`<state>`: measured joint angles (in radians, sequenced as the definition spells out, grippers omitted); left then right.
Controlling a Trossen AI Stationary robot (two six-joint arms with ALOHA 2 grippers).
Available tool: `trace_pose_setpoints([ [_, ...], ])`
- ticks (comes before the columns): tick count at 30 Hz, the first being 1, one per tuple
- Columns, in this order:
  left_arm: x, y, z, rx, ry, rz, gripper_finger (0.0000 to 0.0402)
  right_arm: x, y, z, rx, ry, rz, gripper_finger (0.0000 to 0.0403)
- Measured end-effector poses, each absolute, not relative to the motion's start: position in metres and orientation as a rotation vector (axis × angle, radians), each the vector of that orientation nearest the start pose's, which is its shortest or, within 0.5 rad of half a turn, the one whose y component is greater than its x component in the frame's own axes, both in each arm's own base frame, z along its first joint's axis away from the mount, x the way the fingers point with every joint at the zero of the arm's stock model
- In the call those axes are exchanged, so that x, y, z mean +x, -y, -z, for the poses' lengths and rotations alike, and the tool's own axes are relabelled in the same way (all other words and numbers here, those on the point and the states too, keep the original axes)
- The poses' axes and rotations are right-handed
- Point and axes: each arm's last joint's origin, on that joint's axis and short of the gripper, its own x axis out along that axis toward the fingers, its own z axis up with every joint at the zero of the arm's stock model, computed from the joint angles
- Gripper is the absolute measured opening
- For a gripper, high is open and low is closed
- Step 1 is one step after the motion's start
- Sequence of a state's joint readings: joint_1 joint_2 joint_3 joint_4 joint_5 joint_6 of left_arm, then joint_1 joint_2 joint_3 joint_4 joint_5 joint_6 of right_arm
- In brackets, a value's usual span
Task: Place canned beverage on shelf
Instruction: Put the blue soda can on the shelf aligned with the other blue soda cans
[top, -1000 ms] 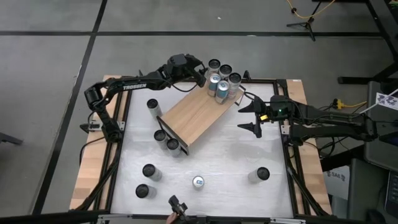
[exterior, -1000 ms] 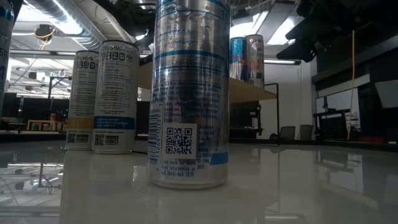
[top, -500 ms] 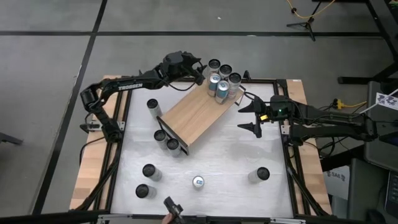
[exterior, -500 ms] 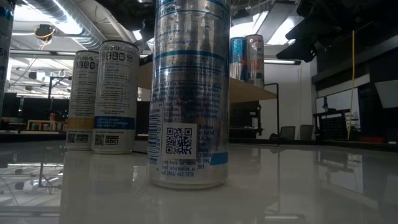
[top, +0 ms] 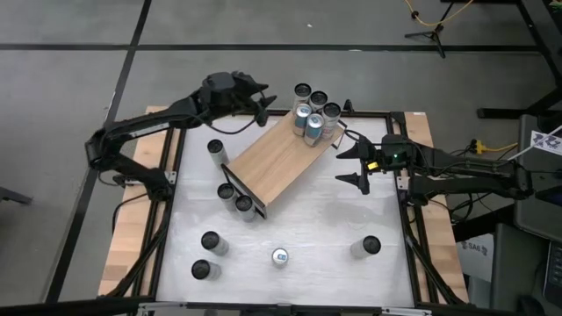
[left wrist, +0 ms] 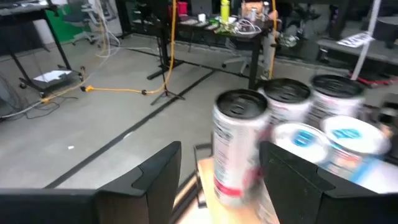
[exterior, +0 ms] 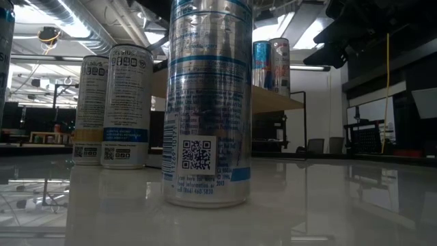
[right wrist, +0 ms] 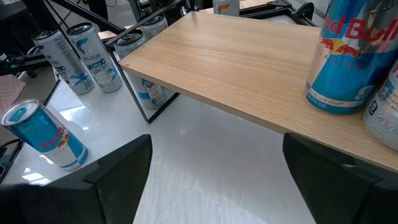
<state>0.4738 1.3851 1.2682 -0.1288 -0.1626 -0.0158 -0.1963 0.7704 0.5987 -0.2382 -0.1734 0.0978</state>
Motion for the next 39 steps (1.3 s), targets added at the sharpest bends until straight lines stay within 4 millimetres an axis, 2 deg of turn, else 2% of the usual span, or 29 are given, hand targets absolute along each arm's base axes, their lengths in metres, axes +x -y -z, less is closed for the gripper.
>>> trace_pose_setpoints([
  [10,0.238,-0.106,-0.406,-0.04,-0.203,-0.562,0.021,0.168,0.028,-0.266,0.172,-0.402,0.043,0.0356],
  [16,0.199,-0.086,-0.424,-0.036,-0.185,-0.551,0.021,0.169,0.028,-0.267,0.17,-0.391,0.042,0.0356],
  [20,0.169,-0.072,-0.429,-0.009,-0.198,-0.537,0.021,0.172,0.028,-0.278,0.179,-0.279,-0.017,0.0356],
  [22,0.159,-0.064,-0.422,-0.002,-0.193,-0.514,0.021,0.174,0.025,-0.288,0.18,-0.183,-0.115,0.0356],
  [26,0.144,-0.049,-0.392,-0.006,-0.18,-0.421,0.021,0.177,0.02,-0.305,0.127,-0.019,-0.317,0.0356],
  [29,0.135,-0.039,-0.369,-0.02,-0.15,-0.349,0.021,0.183,0.014,-0.315,0.121,-0.01,-0.356,0.0356],
  [34,0.127,-0.029,-0.338,-0.077,-0.099,-0.25,0.021,0.215,-0.003,-0.334,0.079,-0.023,-0.402,0.0356],
  [39,0.128,-0.024,-0.32,-0.085,-0.103,-0.213,0.021,0.253,-0.024,-0.349,-0.019,-0.056,-0.491,0.0356],
])
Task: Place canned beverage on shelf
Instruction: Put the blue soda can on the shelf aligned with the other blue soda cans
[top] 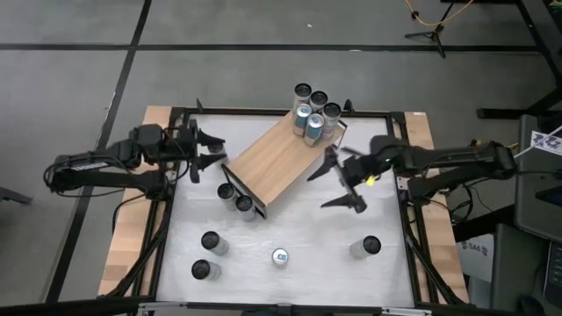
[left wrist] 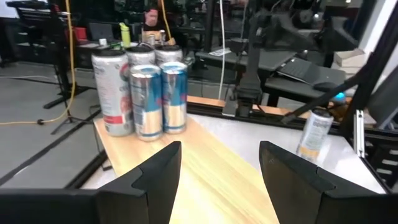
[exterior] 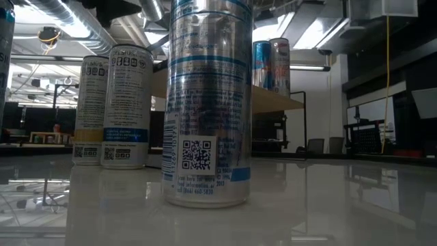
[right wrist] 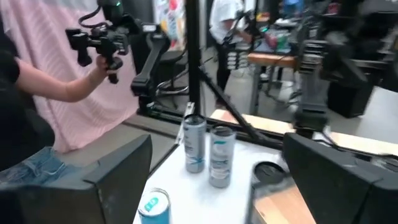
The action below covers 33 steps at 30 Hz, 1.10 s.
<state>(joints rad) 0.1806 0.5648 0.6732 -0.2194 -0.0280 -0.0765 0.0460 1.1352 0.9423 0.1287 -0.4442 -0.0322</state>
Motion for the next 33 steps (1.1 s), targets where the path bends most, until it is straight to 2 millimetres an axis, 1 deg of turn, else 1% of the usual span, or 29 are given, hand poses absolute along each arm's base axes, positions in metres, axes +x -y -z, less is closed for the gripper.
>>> trace_pose_setpoints([
  [3,0.13,-0.022,-0.318,-0.084,-0.109,-0.2,0.021,0.275,-0.034,-0.354,-0.014,-0.08,-0.518,0.0356],
  [7,0.133,-0.02,-0.316,-0.084,-0.118,-0.182,0.021,0.295,-0.05,-0.357,-0.01,-0.091,-0.563,0.0356],
  [10,0.134,-0.019,-0.317,-0.084,-0.113,-0.167,0.021,0.308,-0.062,-0.352,-0.008,-0.115,-0.599,0.0356],
  [13,0.134,-0.017,-0.319,-0.083,-0.095,-0.152,0.021,0.317,-0.078,-0.343,0.018,-0.157,-0.636,0.0356],
  [16,0.135,-0.015,-0.32,-0.082,-0.083,-0.136,0.021,0.324,-0.094,-0.335,0.061,-0.202,-0.615,0.0356],
  [22,0.135,-0.012,-0.32,-0.08,-0.082,-0.117,0.021,0.332,-0.121,-0.313,0.021,-0.268,-0.464,0.0356],
  [26,0.135,-0.01,-0.32,-0.079,-0.083,-0.104,0.021,0.335,-0.137,-0.298,0.006,-0.311,-0.482,0.0356],
  [30,0.135,-0.009,-0.32,-0.079,-0.084,-0.092,0.021,0.337,-0.151,-0.285,-0.017,-0.349,-0.454,0.0356],
  [33,0.135,-0.008,-0.32,-0.078,-0.084,-0.088,0.021,0.338,-0.156,-0.274,-0.042,-0.392,-0.405,0.0356],
])
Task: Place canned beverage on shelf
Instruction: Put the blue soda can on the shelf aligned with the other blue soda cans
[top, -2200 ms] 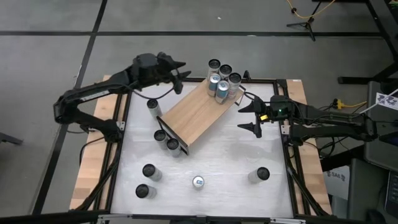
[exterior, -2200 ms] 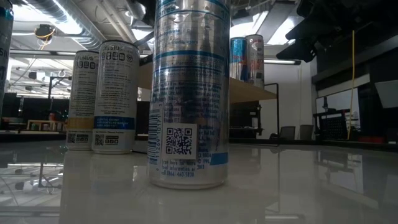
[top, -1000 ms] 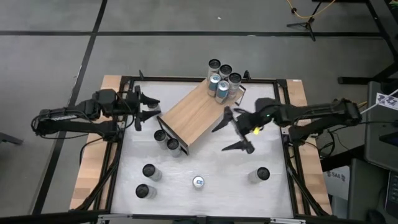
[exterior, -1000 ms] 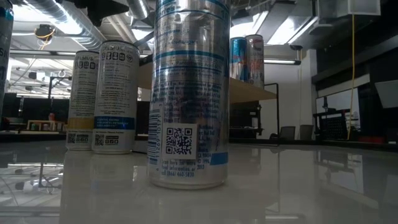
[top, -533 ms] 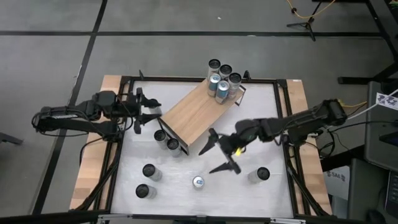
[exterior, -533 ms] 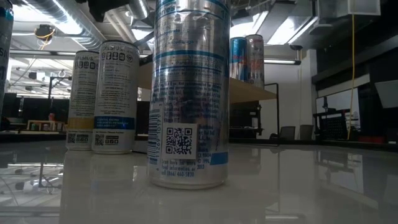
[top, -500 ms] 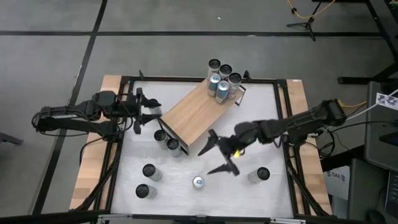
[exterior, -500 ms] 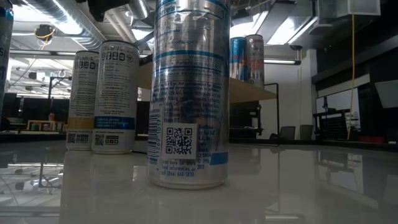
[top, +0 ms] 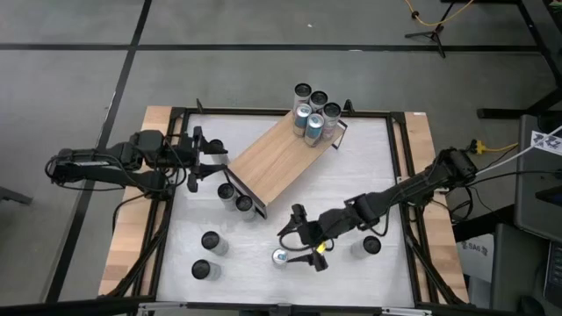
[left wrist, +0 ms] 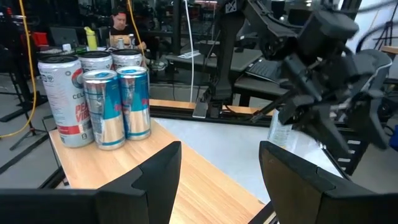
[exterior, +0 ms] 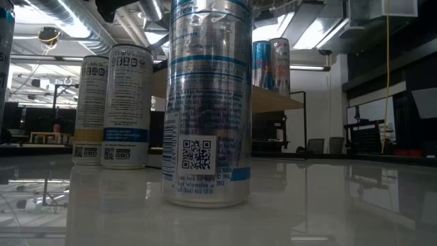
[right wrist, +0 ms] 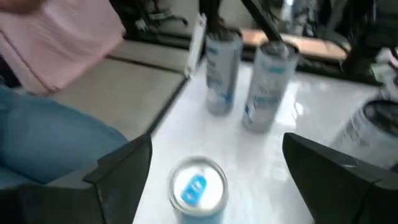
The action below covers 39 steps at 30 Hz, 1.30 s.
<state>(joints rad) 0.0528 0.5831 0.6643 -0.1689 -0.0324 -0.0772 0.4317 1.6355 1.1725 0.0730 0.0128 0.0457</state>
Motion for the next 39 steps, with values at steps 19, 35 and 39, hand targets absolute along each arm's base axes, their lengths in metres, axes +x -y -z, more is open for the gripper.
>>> trace_pose_setpoints([
  [19,0.135,-0.008,-0.32,-0.077,-0.087,-0.09,0.021,0.354,-0.167,-0.223,-0.039,-0.556,-0.424,0.0356],
  [35,0.135,-0.008,-0.32,-0.077,-0.087,-0.09,0.021,0.354,-0.167,-0.223,-0.033,-0.561,-0.44,0.0356],
  [39,0.135,-0.008,-0.32,-0.077,-0.087,-0.09,0.021,0.356,-0.168,-0.218,-0.035,-0.569,-0.439,0.0356],
])
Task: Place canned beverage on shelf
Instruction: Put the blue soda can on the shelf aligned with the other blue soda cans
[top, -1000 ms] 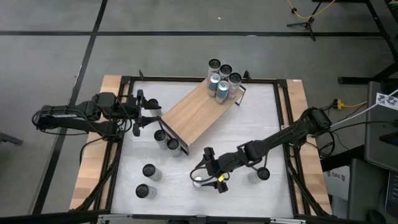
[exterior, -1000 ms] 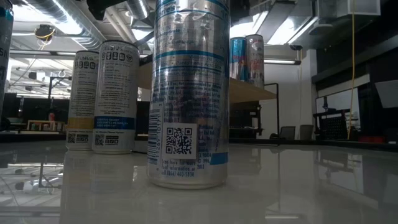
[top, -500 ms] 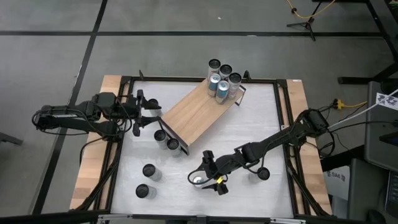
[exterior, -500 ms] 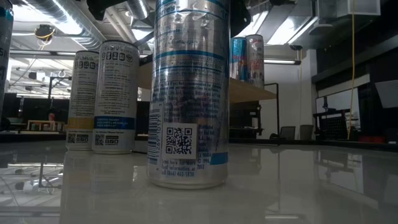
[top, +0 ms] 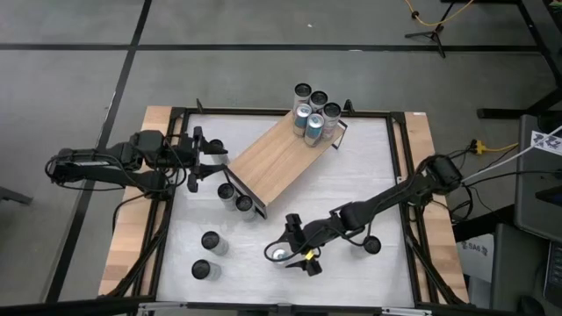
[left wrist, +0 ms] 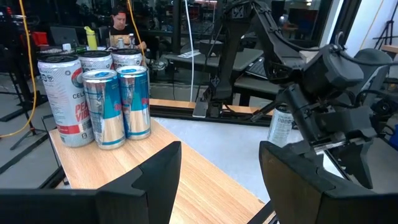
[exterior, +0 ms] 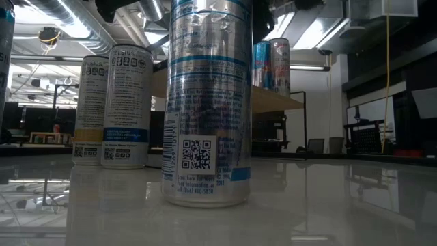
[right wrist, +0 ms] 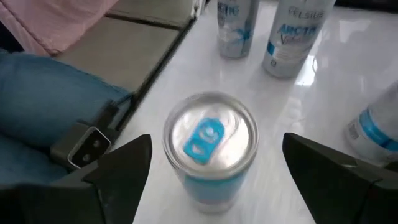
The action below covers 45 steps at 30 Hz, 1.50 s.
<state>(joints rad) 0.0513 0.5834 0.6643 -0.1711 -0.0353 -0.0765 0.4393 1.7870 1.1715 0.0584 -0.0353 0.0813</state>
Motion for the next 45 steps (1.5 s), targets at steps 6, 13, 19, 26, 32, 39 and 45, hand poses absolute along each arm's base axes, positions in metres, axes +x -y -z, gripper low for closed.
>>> trace_pose_setpoints([
  [6,0.135,-0.008,-0.32,-0.076,-0.086,-0.09,0.021,0.364,-0.174,-0.202,0.003,-0.562,-0.476,0.0356],
  [13,0.135,-0.008,-0.32,-0.076,-0.087,-0.09,0.021,0.372,-0.178,-0.193,0.02,-0.503,-0.5,0.0356],
  [19,0.135,-0.008,-0.32,-0.076,-0.087,-0.09,0.021,0.372,-0.177,-0.192,0.018,-0.512,-0.498,0.0356],
  [26,0.135,-0.008,-0.32,-0.076,-0.087,-0.09,0.021,0.372,-0.177,-0.192,0.011,-0.517,-0.494,0.0354],
  [32,0.135,-0.008,-0.32,-0.076,-0.087,-0.09,0.021,0.371,-0.177,-0.19,0.006,-0.533,-0.489,0.0305],
  [39,0.135,-0.008,-0.32,-0.076,-0.087,-0.09,0.021,0.371,-0.177,-0.19,0.003,-0.534,-0.49,0.0227],
  [45,0.135,-0.008,-0.32,-0.076,-0.087,-0.09,0.021,0.369,-0.175,-0.195,-0.01,-0.533,-0.437,0.0224],
])
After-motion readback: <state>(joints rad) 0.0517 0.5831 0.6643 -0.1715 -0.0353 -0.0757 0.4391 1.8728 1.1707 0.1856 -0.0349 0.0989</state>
